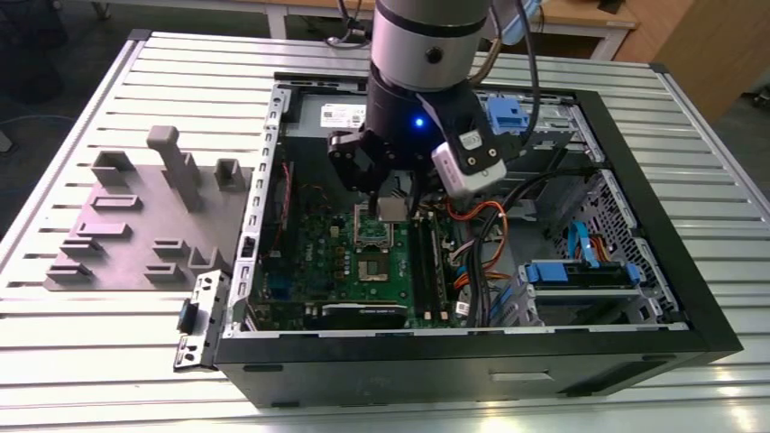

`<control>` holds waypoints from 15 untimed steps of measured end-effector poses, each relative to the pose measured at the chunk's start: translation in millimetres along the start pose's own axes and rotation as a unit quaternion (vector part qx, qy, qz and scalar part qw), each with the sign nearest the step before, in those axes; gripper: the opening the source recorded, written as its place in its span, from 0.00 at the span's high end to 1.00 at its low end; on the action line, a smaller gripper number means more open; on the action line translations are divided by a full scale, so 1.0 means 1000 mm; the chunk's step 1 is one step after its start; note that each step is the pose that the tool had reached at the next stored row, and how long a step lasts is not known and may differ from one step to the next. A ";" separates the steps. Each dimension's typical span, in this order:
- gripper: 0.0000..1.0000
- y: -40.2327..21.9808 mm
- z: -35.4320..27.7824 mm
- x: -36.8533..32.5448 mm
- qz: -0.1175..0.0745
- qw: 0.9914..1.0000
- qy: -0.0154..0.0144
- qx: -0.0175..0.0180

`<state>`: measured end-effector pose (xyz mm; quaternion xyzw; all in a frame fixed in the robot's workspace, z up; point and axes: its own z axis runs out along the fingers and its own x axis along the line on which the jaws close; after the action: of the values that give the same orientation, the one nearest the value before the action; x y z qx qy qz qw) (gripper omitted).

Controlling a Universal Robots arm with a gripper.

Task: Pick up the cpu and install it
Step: 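Place the cpu into insertion slot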

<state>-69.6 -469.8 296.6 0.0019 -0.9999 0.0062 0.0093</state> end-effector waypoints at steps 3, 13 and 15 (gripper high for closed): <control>0.53 0.0001 0.0055 -0.0001 0.000 1.000 0.000 0.000; 0.53 0.0003 0.0191 -0.0004 -0.003 1.000 0.000 -0.019; 0.53 0.0003 0.0208 -0.0004 -0.003 1.000 0.000 -0.027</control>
<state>-69.6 -469.7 275.8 0.0043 -0.9997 -0.0208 0.0093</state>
